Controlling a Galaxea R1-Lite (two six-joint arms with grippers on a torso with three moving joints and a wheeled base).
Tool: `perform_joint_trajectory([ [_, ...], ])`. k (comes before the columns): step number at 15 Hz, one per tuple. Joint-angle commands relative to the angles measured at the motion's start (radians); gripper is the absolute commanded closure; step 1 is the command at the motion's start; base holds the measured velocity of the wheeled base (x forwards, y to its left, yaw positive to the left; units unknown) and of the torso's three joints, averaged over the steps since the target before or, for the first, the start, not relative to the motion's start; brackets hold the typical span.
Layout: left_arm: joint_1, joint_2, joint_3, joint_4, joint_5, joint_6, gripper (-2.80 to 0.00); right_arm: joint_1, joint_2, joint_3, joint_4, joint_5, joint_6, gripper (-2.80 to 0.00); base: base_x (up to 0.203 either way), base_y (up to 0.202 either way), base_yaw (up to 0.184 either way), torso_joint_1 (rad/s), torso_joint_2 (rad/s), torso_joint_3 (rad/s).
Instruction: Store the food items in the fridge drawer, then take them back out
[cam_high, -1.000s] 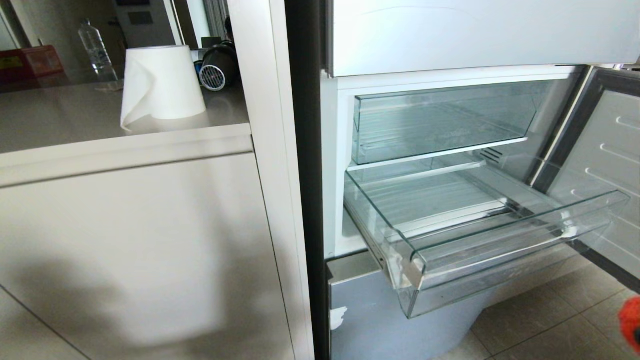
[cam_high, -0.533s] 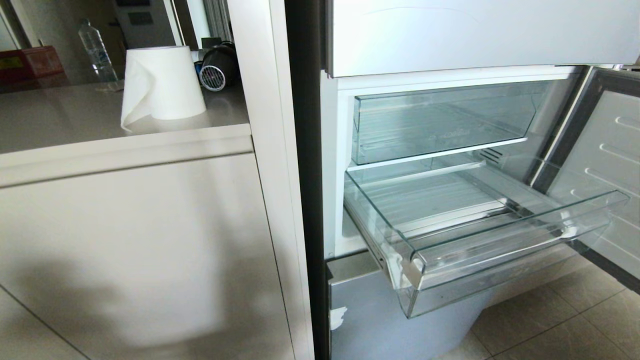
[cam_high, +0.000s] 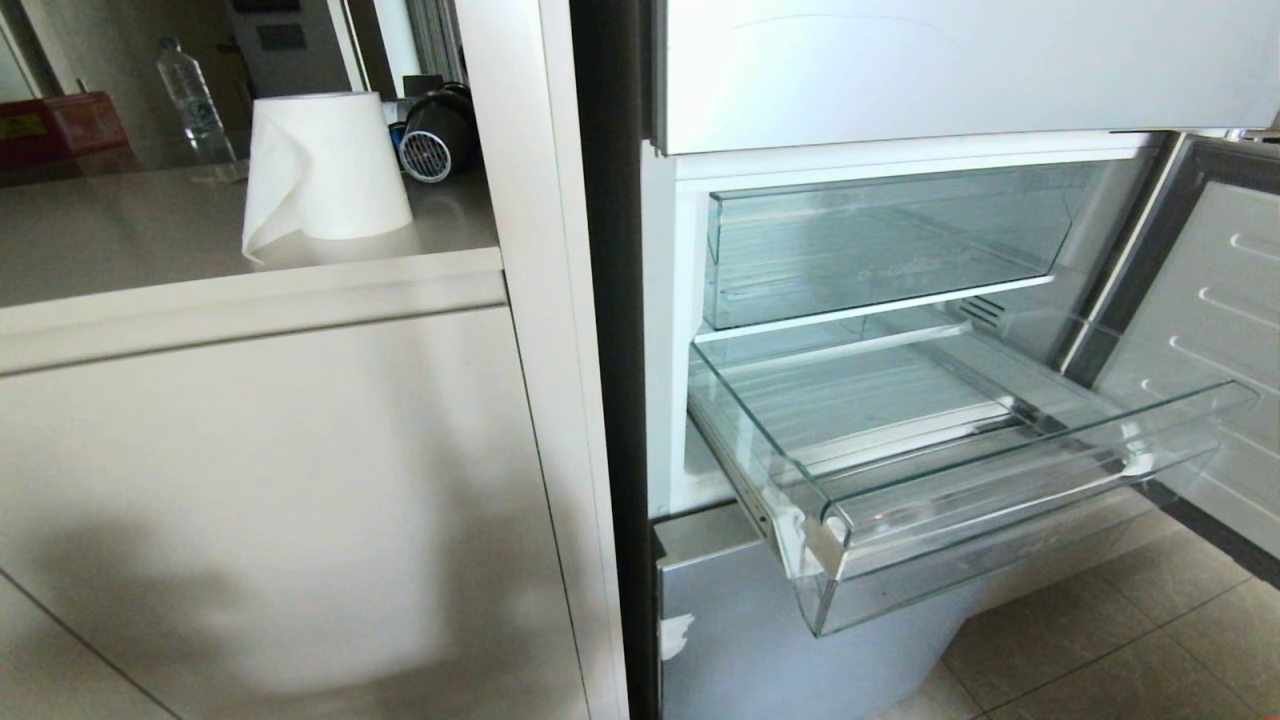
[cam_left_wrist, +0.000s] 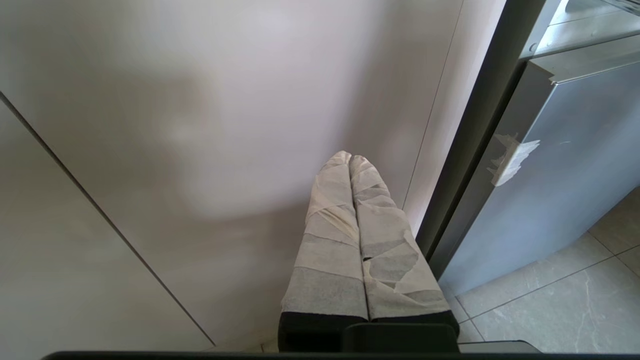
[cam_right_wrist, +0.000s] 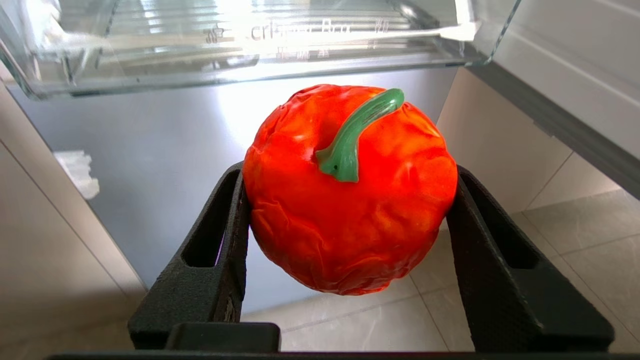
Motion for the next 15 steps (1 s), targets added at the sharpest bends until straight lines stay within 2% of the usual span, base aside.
perform_joint_trajectory([
  [1,0.0,0.0,0.0,0.0,0.0,0.0,0.0,0.001,-0.018,0.0,0.003,0.0,0.002,0.0,0.0,0.0,0.0,0.0,0.0,0.0],
  [8,0.0,0.0,0.0,0.0,0.0,0.001,0.0,0.002,-0.018,0.002,0.003,0.001,0.001,0.0,0.0,0.0,0.0,0.0,0.0,0.0],
  [15,0.0,0.0,0.0,0.0,0.0,0.0,0.0,0.0,-0.018,0.002,0.002,-0.005,0.023,0.0,0.001,0.007,-0.155,0.002,0.0,0.003],
])
